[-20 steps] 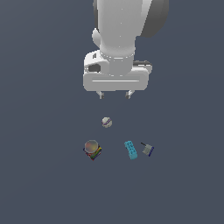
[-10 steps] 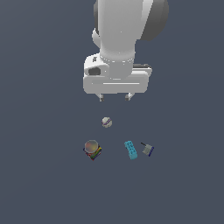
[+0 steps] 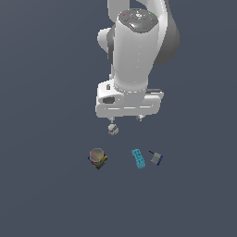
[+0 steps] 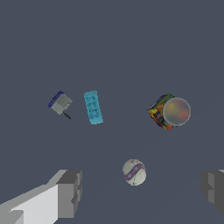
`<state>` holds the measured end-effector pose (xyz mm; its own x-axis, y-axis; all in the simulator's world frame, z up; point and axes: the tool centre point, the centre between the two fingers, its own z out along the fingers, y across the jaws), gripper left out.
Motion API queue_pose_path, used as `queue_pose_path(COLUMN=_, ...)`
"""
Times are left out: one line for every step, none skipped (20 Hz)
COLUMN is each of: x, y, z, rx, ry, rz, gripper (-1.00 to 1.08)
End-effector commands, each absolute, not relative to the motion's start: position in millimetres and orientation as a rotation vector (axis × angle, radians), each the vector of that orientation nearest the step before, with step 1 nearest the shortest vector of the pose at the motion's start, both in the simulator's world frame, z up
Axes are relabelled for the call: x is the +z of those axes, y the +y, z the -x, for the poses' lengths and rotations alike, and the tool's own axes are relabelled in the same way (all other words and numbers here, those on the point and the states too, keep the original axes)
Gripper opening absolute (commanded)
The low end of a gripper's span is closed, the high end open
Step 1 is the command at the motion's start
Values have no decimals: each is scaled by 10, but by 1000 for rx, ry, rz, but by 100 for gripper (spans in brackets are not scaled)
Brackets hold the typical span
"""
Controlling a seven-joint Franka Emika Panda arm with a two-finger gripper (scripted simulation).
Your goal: Pick up a designated object from a clutter of objects.
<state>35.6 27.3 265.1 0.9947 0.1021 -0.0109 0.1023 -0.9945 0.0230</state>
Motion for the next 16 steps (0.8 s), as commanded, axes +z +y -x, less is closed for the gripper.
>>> queue_pose_path(x=2449, y=347, z=-452, rx=-15, ry=198, rz=-3112, gripper=100)
queue_pose_path(x=2357, y=380, z=-492, rx=-14, ry=216, rz=-3112, gripper=100)
queue_pose_path(x=2258, y=416, z=-533, rx=-13, ry=234, rz=-3111, gripper=100)
queue_pose_path(x=2157, y=453, z=-572, rx=-12, ry=252, rz=-3110, gripper=100)
queue_pose_path(x=2054, y=491, z=-609, rx=-11, ry=271, rz=-3109, gripper=100)
queue_pose_path(x=1951, y=529, z=-643, rx=-10, ry=289, rz=-3109, gripper=100)
queue_pose_path(x=1846, y=567, z=-675, rx=-9, ry=308, rz=-3108, gripper=100)
queue_pose_path(x=1741, y=605, z=-704, rx=-9, ry=326, rz=-3107, gripper=100)
queue_pose_path(x=1640, y=642, z=-730, rx=-8, ry=344, rz=-3107, gripper=100)
queue_pose_path(x=1544, y=677, z=-752, rx=-7, ry=360, rz=-3106, gripper=100)
queue_pose_path(x=1452, y=711, z=-771, rx=-6, ry=375, rz=-3106, gripper=100)
queue_pose_path(x=1366, y=742, z=-787, rx=-5, ry=390, rz=-3105, gripper=100)
queue_pose_path(x=1284, y=772, z=-800, rx=-5, ry=403, rz=-3105, gripper=100)
queue_pose_path(x=1208, y=800, z=-812, rx=-4, ry=416, rz=-3105, gripper=100)
queue_pose_path(x=1137, y=825, z=-821, rx=-4, ry=428, rz=-3104, gripper=100)
queue_pose_path(x=1071, y=849, z=-829, rx=-3, ry=438, rz=-3104, gripper=100)
